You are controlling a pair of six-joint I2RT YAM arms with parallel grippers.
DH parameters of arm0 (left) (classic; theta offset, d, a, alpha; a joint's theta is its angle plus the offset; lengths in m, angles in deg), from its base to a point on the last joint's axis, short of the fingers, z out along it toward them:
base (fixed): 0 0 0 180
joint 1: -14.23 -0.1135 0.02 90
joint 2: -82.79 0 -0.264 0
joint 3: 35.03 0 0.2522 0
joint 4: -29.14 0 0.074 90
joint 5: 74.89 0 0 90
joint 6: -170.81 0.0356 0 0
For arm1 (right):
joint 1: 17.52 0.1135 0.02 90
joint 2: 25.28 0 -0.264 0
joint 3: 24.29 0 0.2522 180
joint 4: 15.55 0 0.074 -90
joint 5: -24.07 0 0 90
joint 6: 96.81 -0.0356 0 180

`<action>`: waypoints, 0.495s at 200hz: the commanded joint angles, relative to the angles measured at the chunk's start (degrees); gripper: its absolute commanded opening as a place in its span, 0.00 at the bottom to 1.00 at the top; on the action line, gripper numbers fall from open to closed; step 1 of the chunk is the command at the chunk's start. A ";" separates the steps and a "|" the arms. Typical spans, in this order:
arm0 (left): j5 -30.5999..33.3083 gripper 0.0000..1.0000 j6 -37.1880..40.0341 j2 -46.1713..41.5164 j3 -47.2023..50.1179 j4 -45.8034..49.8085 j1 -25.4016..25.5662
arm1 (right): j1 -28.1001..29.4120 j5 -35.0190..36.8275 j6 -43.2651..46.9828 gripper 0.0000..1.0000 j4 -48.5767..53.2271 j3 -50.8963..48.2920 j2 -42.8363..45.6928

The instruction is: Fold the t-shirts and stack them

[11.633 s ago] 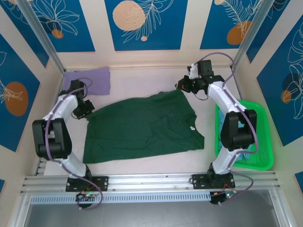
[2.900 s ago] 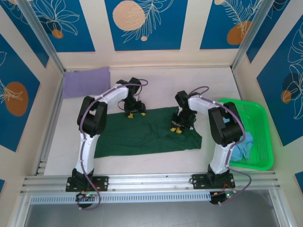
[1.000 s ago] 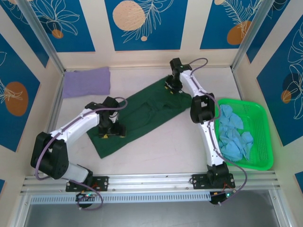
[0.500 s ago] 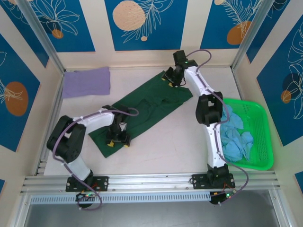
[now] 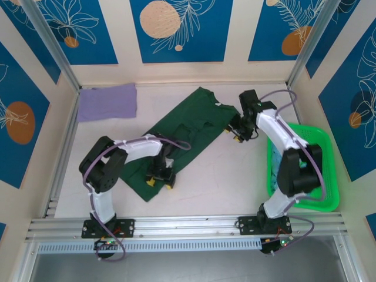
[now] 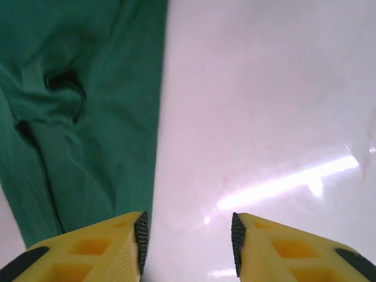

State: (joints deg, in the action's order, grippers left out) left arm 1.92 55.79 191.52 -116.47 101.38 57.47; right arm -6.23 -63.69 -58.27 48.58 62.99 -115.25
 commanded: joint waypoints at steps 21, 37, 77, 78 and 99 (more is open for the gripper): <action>-10.39 0.70 -7.56 10.97 -11.52 -9.84 8.96 | -0.55 3.79 -2.52 0.45 5.36 -6.16 15.50; -11.31 0.70 -13.63 15.83 -19.92 -9.71 11.11 | -1.20 4.90 -1.64 0.45 7.47 -6.28 17.55; -11.73 0.74 -23.75 27.82 -44.50 -4.79 16.84 | -3.61 6.59 -2.09 0.46 9.12 -10.18 21.85; -11.75 0.74 -23.85 28.10 -45.10 -4.52 17.03 | -3.76 6.57 -2.12 0.46 9.17 -10.25 21.94; -12.04 0.77 -26.25 30.84 -53.82 -0.09 19.61 | -5.74 6.70 -1.95 0.46 10.22 -12.24 24.40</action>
State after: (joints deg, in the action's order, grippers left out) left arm -8.94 35.00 218.65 -163.35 99.13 73.93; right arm -10.15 -58.16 -59.56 55.70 52.82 -94.03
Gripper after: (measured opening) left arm 0.756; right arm 0.458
